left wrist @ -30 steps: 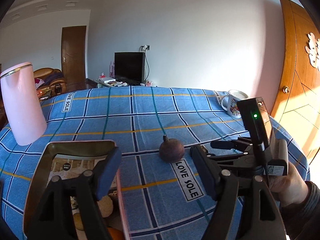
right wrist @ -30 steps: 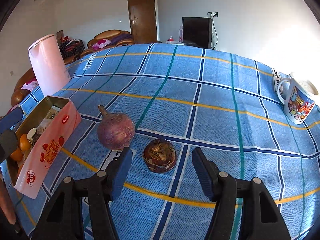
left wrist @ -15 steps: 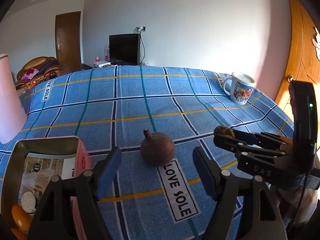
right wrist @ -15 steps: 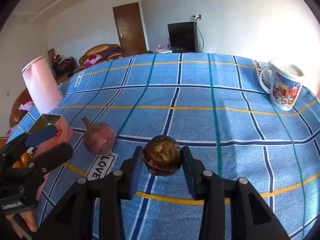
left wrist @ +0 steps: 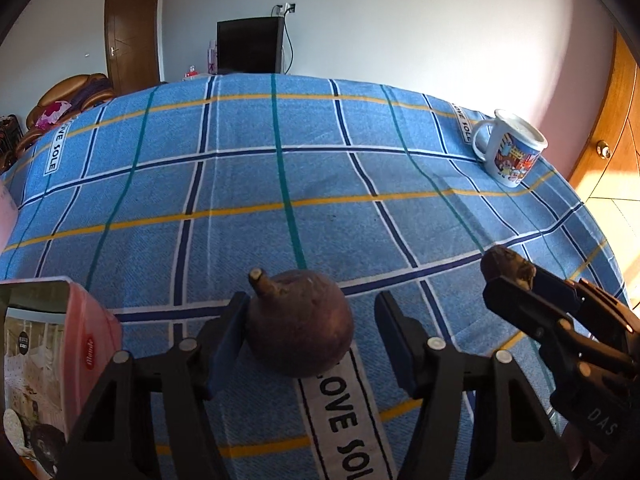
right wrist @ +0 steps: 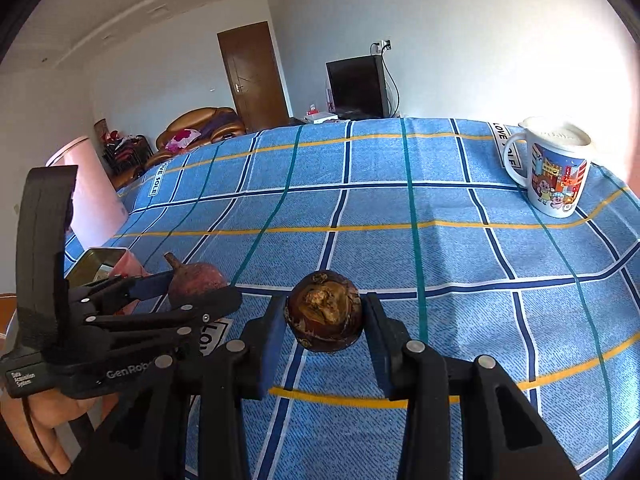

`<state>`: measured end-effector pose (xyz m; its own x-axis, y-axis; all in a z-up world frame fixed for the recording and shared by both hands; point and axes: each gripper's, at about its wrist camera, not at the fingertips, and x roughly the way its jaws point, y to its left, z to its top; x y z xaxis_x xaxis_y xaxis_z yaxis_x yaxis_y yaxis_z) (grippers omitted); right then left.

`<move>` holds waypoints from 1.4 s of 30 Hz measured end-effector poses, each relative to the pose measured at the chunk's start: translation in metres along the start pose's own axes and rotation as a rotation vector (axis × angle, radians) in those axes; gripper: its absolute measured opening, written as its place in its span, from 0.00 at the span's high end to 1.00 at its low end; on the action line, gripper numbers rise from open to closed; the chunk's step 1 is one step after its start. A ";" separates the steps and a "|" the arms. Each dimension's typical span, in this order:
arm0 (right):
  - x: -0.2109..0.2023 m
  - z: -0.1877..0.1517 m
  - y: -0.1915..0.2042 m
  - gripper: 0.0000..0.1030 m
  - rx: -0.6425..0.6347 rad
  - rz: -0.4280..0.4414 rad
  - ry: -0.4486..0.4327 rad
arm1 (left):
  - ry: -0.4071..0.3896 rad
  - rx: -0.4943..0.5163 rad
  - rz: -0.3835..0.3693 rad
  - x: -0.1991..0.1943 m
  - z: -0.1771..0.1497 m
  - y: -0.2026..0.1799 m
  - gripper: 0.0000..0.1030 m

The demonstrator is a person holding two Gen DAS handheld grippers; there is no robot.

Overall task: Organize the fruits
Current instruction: 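Grasp the purple fig-like fruit with the left tool while the right tool grasps the dark brown round fruit, then carry the purple fruit and the brown round fruit over the tin box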

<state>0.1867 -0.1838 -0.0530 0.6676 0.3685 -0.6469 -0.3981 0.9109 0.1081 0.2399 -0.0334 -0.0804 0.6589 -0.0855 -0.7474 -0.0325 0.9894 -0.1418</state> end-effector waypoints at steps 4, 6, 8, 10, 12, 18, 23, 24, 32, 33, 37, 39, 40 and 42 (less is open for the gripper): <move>-0.003 0.000 0.000 0.61 0.001 0.007 -0.013 | 0.001 -0.036 -0.023 -0.002 -0.001 0.008 0.50; -0.005 -0.001 0.000 0.61 -0.001 0.014 -0.022 | -0.004 -0.038 -0.035 -0.006 -0.004 0.009 0.50; -0.007 -0.001 0.000 0.61 -0.003 0.016 -0.033 | -0.017 -0.034 -0.045 -0.011 -0.006 0.009 0.50; -0.010 -0.002 0.001 0.61 -0.007 0.019 -0.046 | -0.038 -0.022 -0.042 -0.017 -0.008 0.007 0.50; -0.013 -0.002 0.002 0.61 -0.009 0.022 -0.062 | -0.074 -0.007 -0.040 -0.025 -0.011 0.003 0.50; -0.021 -0.003 0.004 0.61 -0.021 0.037 -0.105 | -0.152 0.025 -0.030 -0.044 -0.016 -0.001 0.50; -0.024 -0.003 0.004 0.61 -0.021 0.043 -0.121 | -0.203 0.044 -0.021 -0.054 -0.020 -0.004 0.50; -0.025 -0.003 0.004 0.61 -0.023 0.044 -0.126 | -0.216 0.045 -0.018 -0.057 -0.021 -0.004 0.50; -0.035 -0.005 0.007 0.61 -0.040 0.042 -0.179 | -0.293 0.064 -0.003 -0.073 -0.028 -0.005 0.50; -0.036 -0.005 0.008 0.61 -0.043 0.042 -0.184 | -0.301 0.066 0.000 -0.075 -0.029 -0.006 0.50; -0.041 -0.006 0.009 0.61 -0.048 0.040 -0.208 | -0.334 0.071 0.013 -0.081 -0.033 -0.006 0.50; -0.043 -0.007 0.009 0.61 -0.050 0.041 -0.218 | -0.346 0.078 0.017 -0.084 -0.034 -0.008 0.50; -0.044 -0.007 0.009 0.61 -0.050 0.041 -0.223 | -0.352 0.082 0.019 -0.085 -0.035 -0.008 0.50; -0.045 -0.008 0.010 0.61 -0.054 0.039 -0.230 | -0.365 0.089 0.025 -0.087 -0.037 -0.009 0.50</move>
<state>0.1475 -0.1928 -0.0285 0.7743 0.4418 -0.4531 -0.4555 0.8861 0.0856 0.1552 -0.0392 -0.0376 0.8836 -0.0294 -0.4673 0.0027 0.9983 -0.0578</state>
